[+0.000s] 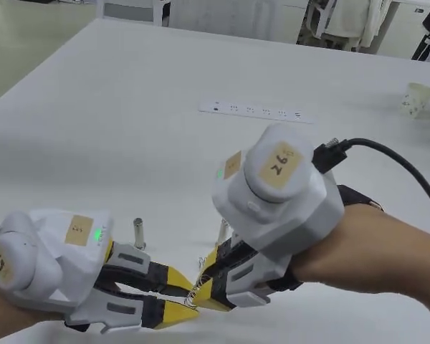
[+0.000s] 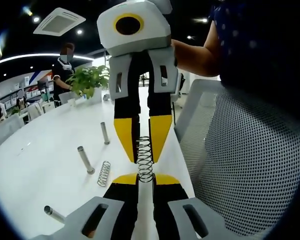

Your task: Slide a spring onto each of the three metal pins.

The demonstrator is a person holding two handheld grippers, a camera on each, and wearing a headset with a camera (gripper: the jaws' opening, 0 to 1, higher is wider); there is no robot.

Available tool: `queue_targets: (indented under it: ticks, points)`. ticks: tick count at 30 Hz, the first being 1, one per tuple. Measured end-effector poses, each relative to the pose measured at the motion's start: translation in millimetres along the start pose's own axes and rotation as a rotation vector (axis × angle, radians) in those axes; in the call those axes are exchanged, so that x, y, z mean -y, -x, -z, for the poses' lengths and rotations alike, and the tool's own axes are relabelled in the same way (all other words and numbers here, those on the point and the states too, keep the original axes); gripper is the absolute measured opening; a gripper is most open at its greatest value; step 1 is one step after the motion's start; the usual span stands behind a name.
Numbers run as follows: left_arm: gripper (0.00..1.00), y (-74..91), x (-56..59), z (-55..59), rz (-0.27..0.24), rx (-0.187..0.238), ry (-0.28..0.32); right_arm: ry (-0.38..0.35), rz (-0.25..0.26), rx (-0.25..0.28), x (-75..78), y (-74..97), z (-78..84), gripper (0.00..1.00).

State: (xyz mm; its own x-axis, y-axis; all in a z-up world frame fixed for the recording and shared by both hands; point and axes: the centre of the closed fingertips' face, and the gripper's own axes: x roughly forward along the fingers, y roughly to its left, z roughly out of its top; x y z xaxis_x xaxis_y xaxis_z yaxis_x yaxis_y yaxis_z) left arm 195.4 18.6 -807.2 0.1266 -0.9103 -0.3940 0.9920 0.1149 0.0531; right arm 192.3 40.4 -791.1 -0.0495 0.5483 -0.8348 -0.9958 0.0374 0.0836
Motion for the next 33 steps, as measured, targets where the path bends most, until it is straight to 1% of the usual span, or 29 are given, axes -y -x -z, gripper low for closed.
queue_targets:
  ticks: [10, 14, 20, 25, 30, 33]
  points:
    - [0.03, 1.6, -1.8, 0.4, -0.01, 0.004, 0.014, 0.003, 0.004, -0.002, 1.2, 1.2, -0.4, 0.08]
    - [0.07, 3.1, -3.6, 2.2, -0.018, -0.001, 0.021, -0.002, 0.009, -0.003, 3.6, 2.7, 1.5, 0.08]
    - [0.14, 8.7, -7.3, 4.1, -0.038, 0.002, 0.045, -0.02, 0.028, -0.009, 10.8, 10.1, 8.8, 0.08]
    - [0.19, 17.3, -11.7, 6.4, -0.069, 0.005, 0.071, -0.033, 0.046, -0.009, 15.7, 16.3, 13.9, 0.08]
    - [0.24, 27.8, -14.2, 6.1, -0.116, 0.018, 0.097, -0.048, 0.06, -0.012, 19.5, 21.7, 20.9, 0.08]
    - [0.26, 34.8, -14.6, 8.4, -0.146, 0.025, 0.12, -0.055, 0.067, -0.013, 21.1, 24.7, 23.8, 0.08]
